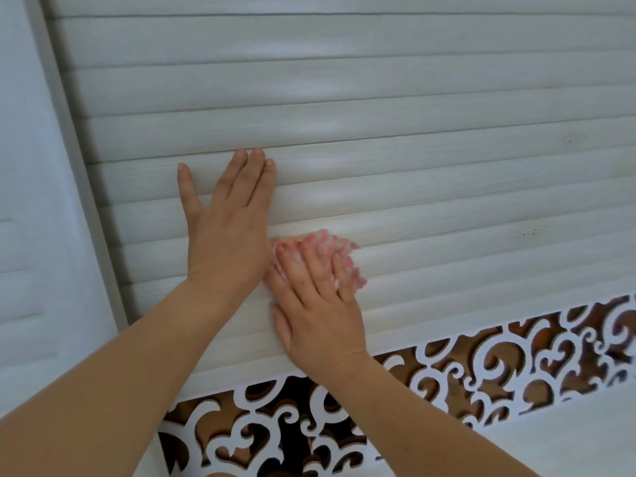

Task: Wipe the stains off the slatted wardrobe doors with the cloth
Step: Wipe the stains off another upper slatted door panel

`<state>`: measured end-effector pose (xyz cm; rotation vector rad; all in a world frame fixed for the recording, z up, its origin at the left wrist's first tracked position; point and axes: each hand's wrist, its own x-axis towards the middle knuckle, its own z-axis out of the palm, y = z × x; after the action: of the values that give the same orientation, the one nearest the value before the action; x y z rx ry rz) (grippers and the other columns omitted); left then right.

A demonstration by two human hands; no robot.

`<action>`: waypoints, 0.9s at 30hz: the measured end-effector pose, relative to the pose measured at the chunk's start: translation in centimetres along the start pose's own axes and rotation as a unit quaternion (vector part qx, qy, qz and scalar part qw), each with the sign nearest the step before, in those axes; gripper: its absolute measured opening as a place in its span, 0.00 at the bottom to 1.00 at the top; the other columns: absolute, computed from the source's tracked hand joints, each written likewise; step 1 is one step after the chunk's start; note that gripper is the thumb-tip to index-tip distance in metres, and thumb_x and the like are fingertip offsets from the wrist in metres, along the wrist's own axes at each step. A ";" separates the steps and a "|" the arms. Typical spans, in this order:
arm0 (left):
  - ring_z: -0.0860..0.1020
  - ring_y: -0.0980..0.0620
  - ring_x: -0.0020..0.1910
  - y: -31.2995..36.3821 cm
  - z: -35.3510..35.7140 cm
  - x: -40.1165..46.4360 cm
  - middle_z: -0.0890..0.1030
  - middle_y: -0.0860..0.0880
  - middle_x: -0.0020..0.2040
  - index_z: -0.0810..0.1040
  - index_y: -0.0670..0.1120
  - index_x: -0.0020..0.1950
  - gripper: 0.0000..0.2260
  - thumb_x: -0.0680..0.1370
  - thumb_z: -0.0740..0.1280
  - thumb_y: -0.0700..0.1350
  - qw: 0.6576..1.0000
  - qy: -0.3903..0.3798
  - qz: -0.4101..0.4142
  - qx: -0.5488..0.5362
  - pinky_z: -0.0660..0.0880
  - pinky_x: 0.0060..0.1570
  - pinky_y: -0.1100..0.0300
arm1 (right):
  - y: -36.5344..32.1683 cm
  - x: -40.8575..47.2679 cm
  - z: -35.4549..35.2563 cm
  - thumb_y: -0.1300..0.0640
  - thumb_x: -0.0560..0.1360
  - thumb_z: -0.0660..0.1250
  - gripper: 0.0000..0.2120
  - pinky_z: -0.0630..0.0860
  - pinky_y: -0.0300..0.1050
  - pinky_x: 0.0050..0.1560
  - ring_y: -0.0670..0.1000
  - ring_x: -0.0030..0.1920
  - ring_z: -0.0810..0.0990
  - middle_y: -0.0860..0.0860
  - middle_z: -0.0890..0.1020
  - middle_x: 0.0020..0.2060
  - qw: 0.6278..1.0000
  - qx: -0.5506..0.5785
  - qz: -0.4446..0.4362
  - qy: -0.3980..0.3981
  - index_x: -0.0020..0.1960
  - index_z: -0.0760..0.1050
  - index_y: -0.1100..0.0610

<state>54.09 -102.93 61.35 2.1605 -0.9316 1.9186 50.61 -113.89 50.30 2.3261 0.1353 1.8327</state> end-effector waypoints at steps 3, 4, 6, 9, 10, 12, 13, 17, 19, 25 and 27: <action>0.67 0.44 0.70 -0.1 -0.2 -0.1 0.70 0.42 0.70 0.68 0.38 0.69 0.26 0.71 0.53 0.36 1.000 -0.010 -0.006 0.007 0.48 0.64 0.29 | 1.5 -0.9 -0.1 0.53 0.75 0.61 0.24 0.63 0.62 0.68 0.57 0.70 0.68 0.51 0.71 0.69 0.998 -0.037 -0.055 0.011 0.71 0.68 0.51; 0.67 0.44 0.70 -0.1 -0.2 -0.1 0.70 0.42 0.70 0.68 0.38 0.69 0.26 0.71 0.52 0.35 1.000 -0.010 -0.007 0.009 0.48 0.64 0.29 | 2.3 -1.2 -0.3 0.53 0.74 0.62 0.25 0.64 0.61 0.67 0.57 0.69 0.69 0.51 0.72 0.68 0.997 -0.049 -0.063 0.009 0.71 0.68 0.51; 0.67 0.44 0.70 -0.2 -0.2 -0.1 0.69 0.42 0.70 0.68 0.38 0.69 0.26 0.71 0.54 0.33 1.000 -0.006 -0.005 0.015 0.48 0.65 0.29 | 4.1 -1.5 -0.8 0.52 0.74 0.62 0.25 0.64 0.59 0.66 0.57 0.67 0.71 0.51 0.74 0.66 0.996 -0.067 -0.056 0.010 0.70 0.67 0.52; 0.67 0.44 0.70 -0.1 -0.3 -0.2 0.69 0.42 0.71 0.68 0.38 0.70 0.26 0.71 0.56 0.31 1.000 -0.007 -0.005 0.021 0.47 0.66 0.31 | 7.1 -2.1 -1.7 0.51 0.73 0.61 0.24 0.65 0.55 0.64 0.56 0.64 0.71 0.52 0.76 0.62 0.995 -0.093 -0.016 0.018 0.69 0.67 0.53; 0.67 0.44 0.70 -0.1 -0.3 -0.2 0.69 0.42 0.71 0.68 0.38 0.70 0.26 0.71 0.56 0.31 1.000 -0.008 -0.008 0.022 0.46 0.66 0.32 | 8.3 -2.4 -2.0 0.51 0.74 0.60 0.23 0.64 0.54 0.64 0.56 0.64 0.70 0.53 0.77 0.62 0.995 -0.096 0.003 0.015 0.68 0.67 0.53; 0.66 0.44 0.70 0.0 -0.3 -0.2 0.69 0.42 0.71 0.68 0.38 0.70 0.26 0.72 0.55 0.31 1.000 -0.008 -0.013 0.022 0.46 0.66 0.32 | 10.7 -2.9 -2.7 0.50 0.75 0.58 0.22 0.64 0.55 0.63 0.57 0.63 0.69 0.55 0.77 0.61 0.995 -0.090 0.048 0.005 0.67 0.68 0.54; 0.67 0.44 0.70 0.0 -0.3 -0.1 0.69 0.42 0.70 0.68 0.38 0.70 0.25 0.72 0.54 0.32 1.000 -0.005 -0.015 0.021 0.46 0.66 0.33 | 11.7 -3.0 -3.1 0.50 0.75 0.57 0.21 0.65 0.56 0.62 0.58 0.62 0.69 0.56 0.77 0.60 0.994 -0.084 0.069 0.000 0.66 0.68 0.55; 0.70 0.43 0.68 0.3 -0.2 0.1 0.72 0.42 0.68 0.71 0.38 0.68 0.25 0.71 0.54 0.31 1.000 0.006 -0.024 0.015 0.48 0.67 0.33 | 12.3 -3.0 -3.4 0.53 0.74 0.57 0.18 0.69 0.57 0.59 0.58 0.61 0.69 0.57 0.78 0.57 0.988 -0.044 0.147 0.029 0.62 0.70 0.57; 0.70 0.43 0.68 0.4 -0.3 0.2 0.73 0.42 0.68 0.71 0.38 0.67 0.25 0.70 0.54 0.31 1.000 0.004 -0.027 0.011 0.48 0.67 0.34 | 10.7 -2.4 -3.0 0.53 0.74 0.56 0.18 0.69 0.57 0.58 0.57 0.60 0.69 0.58 0.78 0.56 0.983 -0.023 0.180 0.040 0.61 0.72 0.58; 0.69 0.43 0.68 0.1 -0.8 0.2 0.72 0.42 0.69 0.71 0.38 0.68 0.26 0.70 0.51 0.34 1.000 -0.017 -0.021 0.009 0.47 0.66 0.33 | 4.4 -0.1 -2.3 0.53 0.72 0.58 0.18 0.66 0.53 0.54 0.58 0.57 0.72 0.53 0.79 0.53 0.994 -0.041 0.096 0.013 0.59 0.74 0.55; 0.69 0.43 0.68 0.0 -0.8 0.2 0.71 0.42 0.69 0.71 0.38 0.68 0.26 0.71 0.52 0.34 1.000 -0.016 -0.014 0.015 0.47 0.66 0.33 | 3.3 0.3 -2.4 0.53 0.72 0.59 0.17 0.67 0.53 0.55 0.58 0.55 0.76 0.52 0.80 0.52 0.996 -0.053 0.074 0.003 0.58 0.75 0.55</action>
<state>53.37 -102.64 61.69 2.2142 -0.8793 1.9032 48.21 -116.91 51.76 2.3146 -0.1343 1.8639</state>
